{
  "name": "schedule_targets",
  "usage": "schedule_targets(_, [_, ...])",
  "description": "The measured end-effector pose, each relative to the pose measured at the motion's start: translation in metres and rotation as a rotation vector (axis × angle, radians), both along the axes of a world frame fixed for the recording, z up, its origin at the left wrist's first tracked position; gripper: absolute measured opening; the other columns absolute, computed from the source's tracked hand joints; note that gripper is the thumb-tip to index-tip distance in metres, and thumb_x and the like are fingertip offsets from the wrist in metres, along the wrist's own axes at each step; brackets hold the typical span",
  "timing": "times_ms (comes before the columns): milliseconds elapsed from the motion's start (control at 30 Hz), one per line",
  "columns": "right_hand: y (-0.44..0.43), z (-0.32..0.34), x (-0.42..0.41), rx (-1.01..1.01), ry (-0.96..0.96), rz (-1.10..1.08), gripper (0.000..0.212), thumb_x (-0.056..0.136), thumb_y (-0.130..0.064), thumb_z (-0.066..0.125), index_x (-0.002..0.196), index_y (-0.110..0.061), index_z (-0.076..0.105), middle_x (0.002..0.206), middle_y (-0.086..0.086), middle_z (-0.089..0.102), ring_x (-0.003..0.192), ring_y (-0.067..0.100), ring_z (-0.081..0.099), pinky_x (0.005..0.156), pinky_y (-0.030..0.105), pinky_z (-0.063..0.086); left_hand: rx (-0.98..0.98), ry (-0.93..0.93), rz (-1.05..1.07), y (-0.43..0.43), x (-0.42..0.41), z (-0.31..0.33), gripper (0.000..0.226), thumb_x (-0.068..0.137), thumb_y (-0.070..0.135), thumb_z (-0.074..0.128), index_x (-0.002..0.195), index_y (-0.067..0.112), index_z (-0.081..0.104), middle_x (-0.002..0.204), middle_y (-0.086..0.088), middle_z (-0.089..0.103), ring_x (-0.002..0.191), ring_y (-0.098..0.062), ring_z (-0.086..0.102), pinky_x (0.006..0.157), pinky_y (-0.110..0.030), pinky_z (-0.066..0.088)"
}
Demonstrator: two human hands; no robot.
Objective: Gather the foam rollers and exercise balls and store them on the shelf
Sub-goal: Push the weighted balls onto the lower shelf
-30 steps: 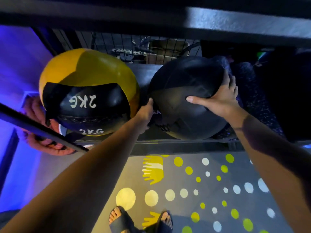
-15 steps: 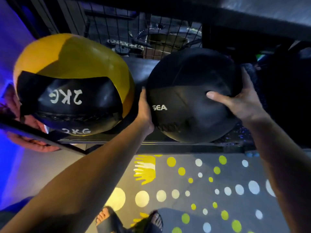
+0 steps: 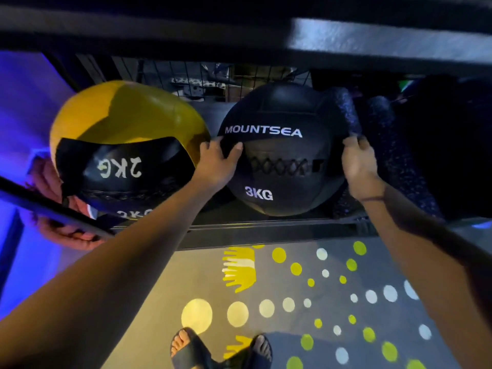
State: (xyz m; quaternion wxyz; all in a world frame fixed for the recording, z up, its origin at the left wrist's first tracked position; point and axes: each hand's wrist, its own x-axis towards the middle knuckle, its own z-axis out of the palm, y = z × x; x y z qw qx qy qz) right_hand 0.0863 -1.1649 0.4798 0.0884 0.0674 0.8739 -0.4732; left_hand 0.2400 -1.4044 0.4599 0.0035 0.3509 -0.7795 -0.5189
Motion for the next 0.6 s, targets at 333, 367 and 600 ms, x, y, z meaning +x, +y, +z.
schedule_targets(333, [-0.036, 0.015, -0.010, -0.038, -0.351, -0.126, 0.156, 0.046, -0.098, 0.063, 0.161, -0.014, 0.000, 0.165, 0.011, 0.021, 0.148, 0.038, 0.026, 0.119, 0.055, 0.024, -0.135, -0.047, 0.108, -0.034, -0.056, 0.028, 0.064, 0.110, 0.045, 0.035, 0.125, -0.012, 0.059, 0.135, -0.033, 0.057, 0.125, -0.046, 0.053, 0.106, -0.050, 0.041])
schedule_targets(367, [-0.028, 0.012, -0.007, -0.056, -0.374, -0.125, 0.156, 0.046, -0.097, 0.064, 0.161, -0.015, -0.003, 0.166, 0.010, 0.019, 0.149, 0.038, 0.026, 0.118, 0.057, 0.024, -0.126, -0.017, 0.155, -0.035, -0.062, 0.028, 0.063, 0.110, 0.045, 0.037, 0.123, -0.013, 0.059, 0.131, -0.035, 0.058, 0.121, -0.046, 0.055, 0.099, -0.049, 0.043])
schedule_targets(600, [0.013, -0.017, -0.003, -0.192, -0.380, -0.159, 0.148, 0.023, -0.094, 0.076, 0.152, -0.032, 0.035, 0.147, -0.002, 0.053, 0.125, 0.033, 0.058, 0.106, 0.060, 0.045, 0.616, -0.027, 0.137, -0.014, -0.080, -0.001, 0.074, 0.094, 0.073, 0.046, 0.138, 0.016, 0.062, 0.117, -0.012, 0.075, 0.109, -0.031, 0.071, 0.099, -0.039, 0.052])
